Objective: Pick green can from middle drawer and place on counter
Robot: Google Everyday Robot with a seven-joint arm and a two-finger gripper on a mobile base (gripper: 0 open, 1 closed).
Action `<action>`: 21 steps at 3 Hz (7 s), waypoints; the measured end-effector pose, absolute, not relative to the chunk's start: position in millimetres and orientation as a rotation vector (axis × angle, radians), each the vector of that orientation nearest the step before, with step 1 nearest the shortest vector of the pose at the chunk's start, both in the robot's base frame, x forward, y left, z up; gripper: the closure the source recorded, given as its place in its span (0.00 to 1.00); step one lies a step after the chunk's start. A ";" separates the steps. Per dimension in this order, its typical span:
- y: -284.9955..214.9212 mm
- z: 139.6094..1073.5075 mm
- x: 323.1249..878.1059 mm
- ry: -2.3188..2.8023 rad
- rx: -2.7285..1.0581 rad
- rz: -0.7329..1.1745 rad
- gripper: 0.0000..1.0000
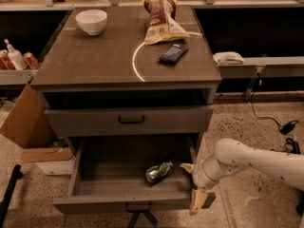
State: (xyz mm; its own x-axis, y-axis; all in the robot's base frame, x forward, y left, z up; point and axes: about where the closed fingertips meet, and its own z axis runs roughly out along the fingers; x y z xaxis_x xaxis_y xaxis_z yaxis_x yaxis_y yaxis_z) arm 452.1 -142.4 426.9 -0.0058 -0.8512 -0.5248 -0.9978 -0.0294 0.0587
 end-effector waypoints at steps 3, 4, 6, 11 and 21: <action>-130.2 438.7 492.1 1.728 -2.027 0.572 0.00; -128.4 439.2 504.2 1.681 -2.020 0.569 0.00; -128.1 463.6 515.8 1.604 -2.030 0.522 0.00; -88.7 449.3 544.3 1.515 -2.057 0.503 0.00; -84.3 395.3 535.6 1.380 -2.067 0.620 1.00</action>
Offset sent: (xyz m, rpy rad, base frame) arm 0.0478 0.0115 0.0241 0.0360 -0.1263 0.1334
